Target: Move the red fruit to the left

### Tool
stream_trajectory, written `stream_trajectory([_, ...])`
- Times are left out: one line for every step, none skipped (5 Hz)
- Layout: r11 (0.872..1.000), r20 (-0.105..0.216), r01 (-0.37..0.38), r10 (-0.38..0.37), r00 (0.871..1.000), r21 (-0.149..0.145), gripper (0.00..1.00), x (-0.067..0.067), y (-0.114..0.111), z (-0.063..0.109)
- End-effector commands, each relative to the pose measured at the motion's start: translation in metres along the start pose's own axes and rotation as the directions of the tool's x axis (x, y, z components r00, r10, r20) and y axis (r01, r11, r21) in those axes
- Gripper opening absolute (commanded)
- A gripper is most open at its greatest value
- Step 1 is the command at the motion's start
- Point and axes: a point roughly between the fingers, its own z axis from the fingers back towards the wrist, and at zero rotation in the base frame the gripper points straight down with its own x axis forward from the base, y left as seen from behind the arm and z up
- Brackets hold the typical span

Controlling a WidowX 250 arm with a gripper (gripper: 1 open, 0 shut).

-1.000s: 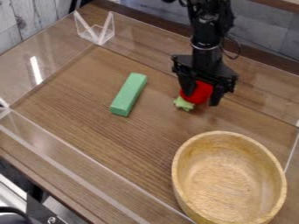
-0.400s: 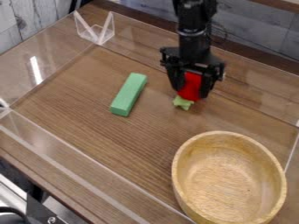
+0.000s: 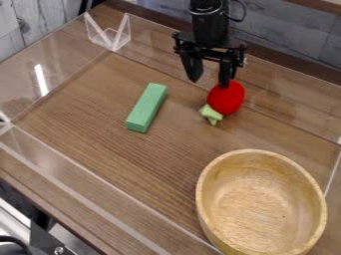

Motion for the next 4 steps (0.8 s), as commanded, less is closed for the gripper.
stream_trajectory([1.0,0.076,0.03,-0.03,0.997,0.008,0.0,0.007,-0.015,0.018])
stream_trajectory([1.0,0.074,0.013,-0.014,0.997,0.015,0.0,0.004,-0.021,0.008])
stream_trajectory([1.0,0.075,-0.003,0.002,0.997,0.018,0.0,0.002,-0.025,0.0])
stream_trajectory([1.0,0.072,0.024,-0.024,0.997,0.011,0.0,0.001,-0.024,0.002])
